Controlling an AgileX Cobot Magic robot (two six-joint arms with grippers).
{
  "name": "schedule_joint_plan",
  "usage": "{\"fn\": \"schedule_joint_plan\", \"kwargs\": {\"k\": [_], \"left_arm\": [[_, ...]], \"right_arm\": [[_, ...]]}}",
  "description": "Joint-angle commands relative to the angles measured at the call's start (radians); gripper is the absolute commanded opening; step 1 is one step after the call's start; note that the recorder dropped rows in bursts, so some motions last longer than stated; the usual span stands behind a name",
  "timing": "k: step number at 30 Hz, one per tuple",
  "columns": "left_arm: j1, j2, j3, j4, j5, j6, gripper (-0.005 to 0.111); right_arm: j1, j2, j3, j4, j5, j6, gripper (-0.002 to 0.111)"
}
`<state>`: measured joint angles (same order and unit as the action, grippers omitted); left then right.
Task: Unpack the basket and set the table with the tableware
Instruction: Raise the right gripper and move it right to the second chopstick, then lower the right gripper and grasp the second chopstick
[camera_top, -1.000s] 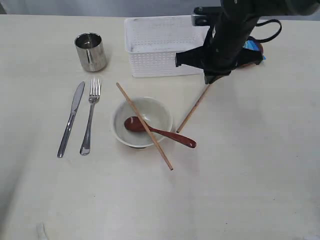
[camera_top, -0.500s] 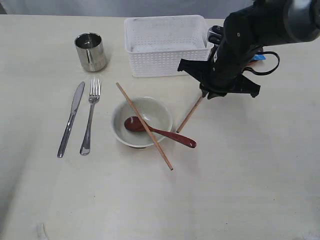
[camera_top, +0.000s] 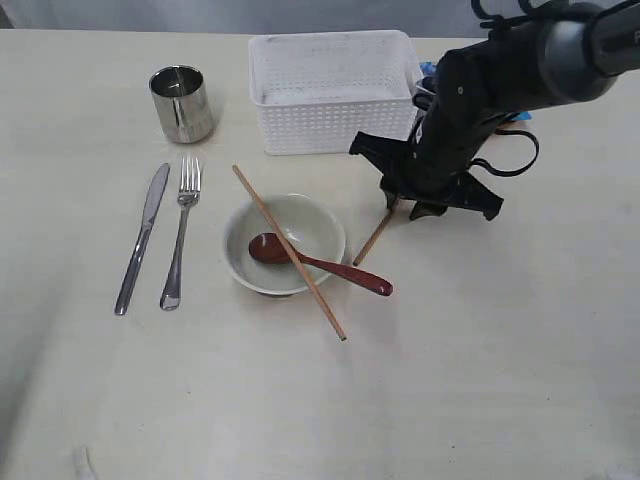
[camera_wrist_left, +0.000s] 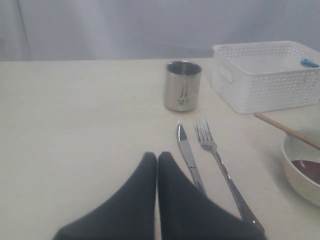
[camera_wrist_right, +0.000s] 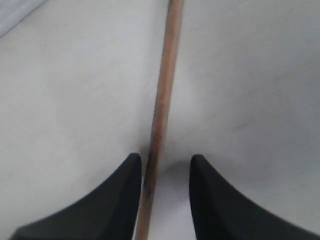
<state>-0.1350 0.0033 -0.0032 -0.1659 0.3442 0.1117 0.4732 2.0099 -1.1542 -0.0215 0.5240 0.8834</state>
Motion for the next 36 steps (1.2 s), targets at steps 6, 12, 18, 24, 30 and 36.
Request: {"fn": "schedule_joint_plan", "kwargs": {"k": [6, 12, 18, 24, 30, 36], "left_arm": [[-0.008, -0.003, 0.003, 0.002, -0.002, 0.001, 0.000], [-0.008, -0.003, 0.003, 0.004, -0.002, 0.001, 0.000], [-0.008, -0.003, 0.003, 0.004, -0.002, 0.001, 0.000], [-0.008, -0.003, 0.003, 0.004, -0.002, 0.001, 0.000], [-0.008, -0.003, 0.003, 0.004, -0.002, 0.001, 0.000], [-0.008, -0.003, 0.003, 0.004, -0.002, 0.001, 0.000]], "right_arm": [[-0.002, 0.065, 0.003, -0.004, -0.019, 0.002, 0.033], [-0.009, 0.078, -0.018, -0.049, 0.100, -0.008, 0.033], [-0.020, 0.097, -0.065, -0.090, 0.271, -0.034, 0.033], [-0.022, 0.097, -0.065, -0.090, 0.282, -0.044, 0.032], [-0.022, 0.098, -0.065, -0.086, 0.290, -0.116, 0.003], [-0.022, 0.089, -0.065, -0.084, 0.313, -0.196, 0.000]]}}
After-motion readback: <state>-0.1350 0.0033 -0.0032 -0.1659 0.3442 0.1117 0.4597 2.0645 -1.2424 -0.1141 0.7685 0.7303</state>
